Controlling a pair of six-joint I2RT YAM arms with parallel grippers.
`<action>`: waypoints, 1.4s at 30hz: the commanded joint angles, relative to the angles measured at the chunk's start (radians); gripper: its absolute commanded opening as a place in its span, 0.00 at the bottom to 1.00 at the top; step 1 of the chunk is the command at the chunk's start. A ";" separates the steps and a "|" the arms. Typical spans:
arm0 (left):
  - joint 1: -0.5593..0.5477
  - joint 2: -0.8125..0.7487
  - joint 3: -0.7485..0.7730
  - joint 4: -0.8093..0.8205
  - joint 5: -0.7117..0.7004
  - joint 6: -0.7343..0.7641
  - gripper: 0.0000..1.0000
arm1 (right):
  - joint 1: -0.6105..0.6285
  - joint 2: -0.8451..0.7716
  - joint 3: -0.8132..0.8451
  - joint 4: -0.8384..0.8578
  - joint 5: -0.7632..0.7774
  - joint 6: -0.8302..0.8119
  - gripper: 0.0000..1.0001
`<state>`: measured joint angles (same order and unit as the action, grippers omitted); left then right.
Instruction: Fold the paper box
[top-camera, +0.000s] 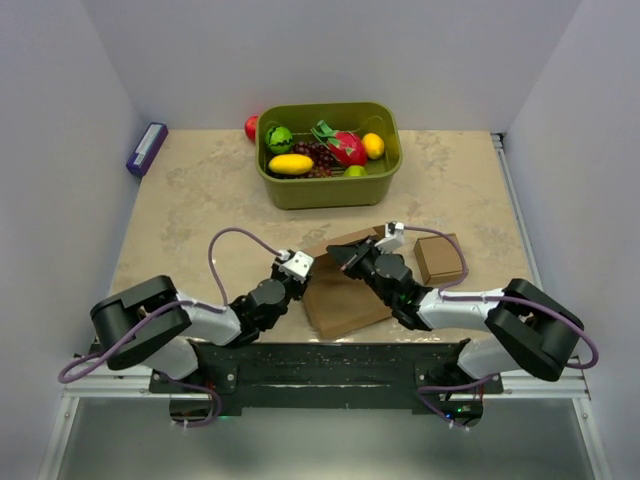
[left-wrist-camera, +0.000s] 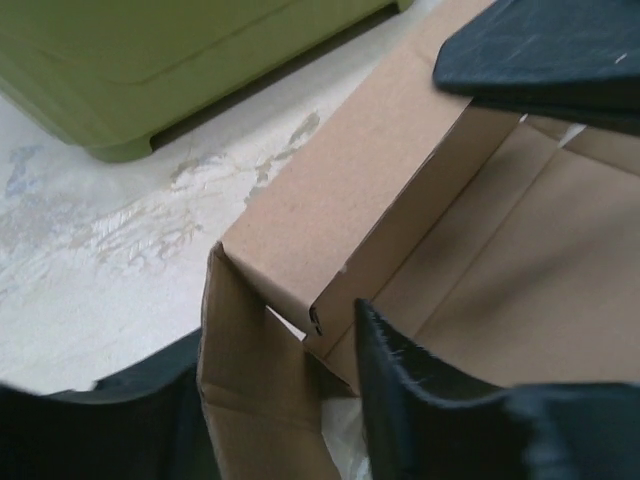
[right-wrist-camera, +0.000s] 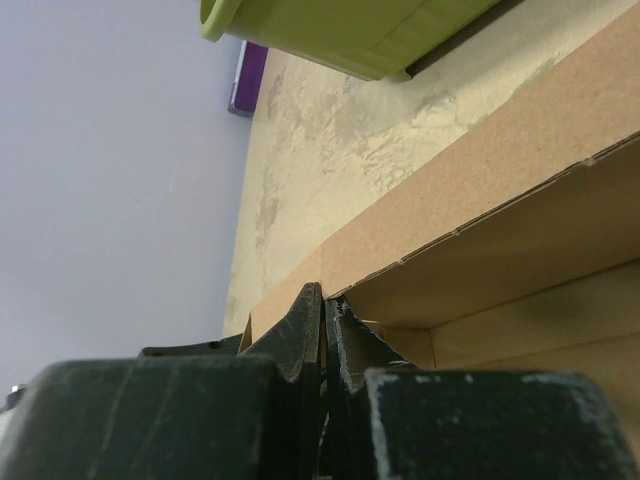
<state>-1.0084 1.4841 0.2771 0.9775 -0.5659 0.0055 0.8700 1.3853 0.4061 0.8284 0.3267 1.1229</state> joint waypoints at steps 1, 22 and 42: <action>-0.001 -0.105 -0.021 0.020 0.040 0.002 0.60 | 0.011 0.017 0.002 -0.074 0.014 -0.008 0.00; -0.052 -0.492 -0.092 -0.439 0.130 -0.467 0.53 | 0.011 0.023 0.025 -0.114 0.020 0.002 0.00; -0.113 -0.217 -0.033 -0.365 0.182 -0.542 0.27 | 0.011 0.026 0.034 -0.135 0.009 0.005 0.00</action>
<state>-1.1152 1.2644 0.2264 0.6132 -0.3592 -0.4953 0.8715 1.4006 0.4320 0.7990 0.3271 1.1511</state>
